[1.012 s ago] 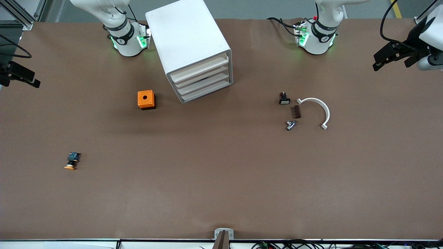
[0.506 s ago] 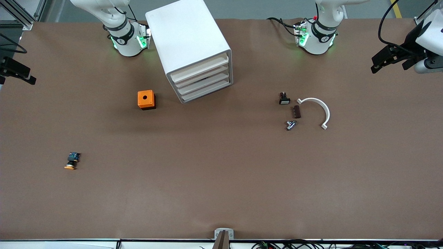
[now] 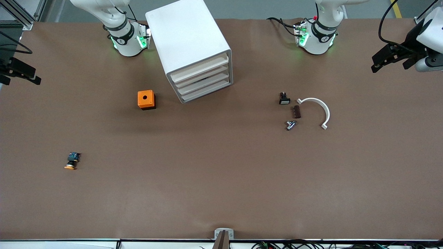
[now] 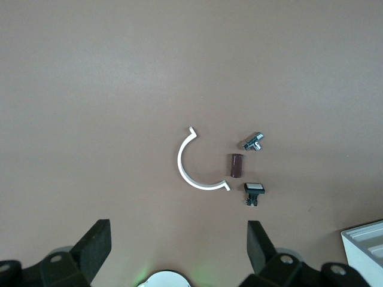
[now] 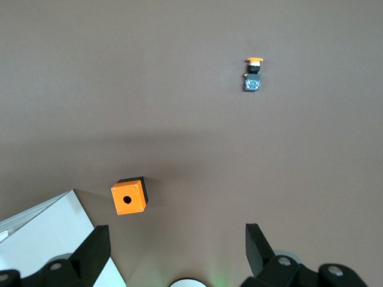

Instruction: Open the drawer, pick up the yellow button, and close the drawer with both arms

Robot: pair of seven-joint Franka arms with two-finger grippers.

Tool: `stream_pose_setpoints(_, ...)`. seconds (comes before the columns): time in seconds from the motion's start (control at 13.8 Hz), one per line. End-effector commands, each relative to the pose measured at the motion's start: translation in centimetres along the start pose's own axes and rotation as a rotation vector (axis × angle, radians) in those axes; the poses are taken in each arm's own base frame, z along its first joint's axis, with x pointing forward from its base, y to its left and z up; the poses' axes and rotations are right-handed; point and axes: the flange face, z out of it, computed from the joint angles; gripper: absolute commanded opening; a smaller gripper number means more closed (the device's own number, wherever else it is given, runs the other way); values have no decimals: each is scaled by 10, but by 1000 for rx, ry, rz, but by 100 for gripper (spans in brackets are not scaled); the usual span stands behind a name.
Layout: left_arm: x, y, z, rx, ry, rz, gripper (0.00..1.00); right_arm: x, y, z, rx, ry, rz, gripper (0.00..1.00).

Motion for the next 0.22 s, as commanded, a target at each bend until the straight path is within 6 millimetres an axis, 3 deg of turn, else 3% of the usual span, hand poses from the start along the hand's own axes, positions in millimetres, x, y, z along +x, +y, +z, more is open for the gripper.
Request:
stream_pose_setpoints(0.0,0,-2,-4,30,4,18,100,-27,5,2,-15,21,-7,100)
stream_pose_setpoints(0.14,0,-1,-4,37,0,21,100,-32,9,7,-12,29,-2,100)
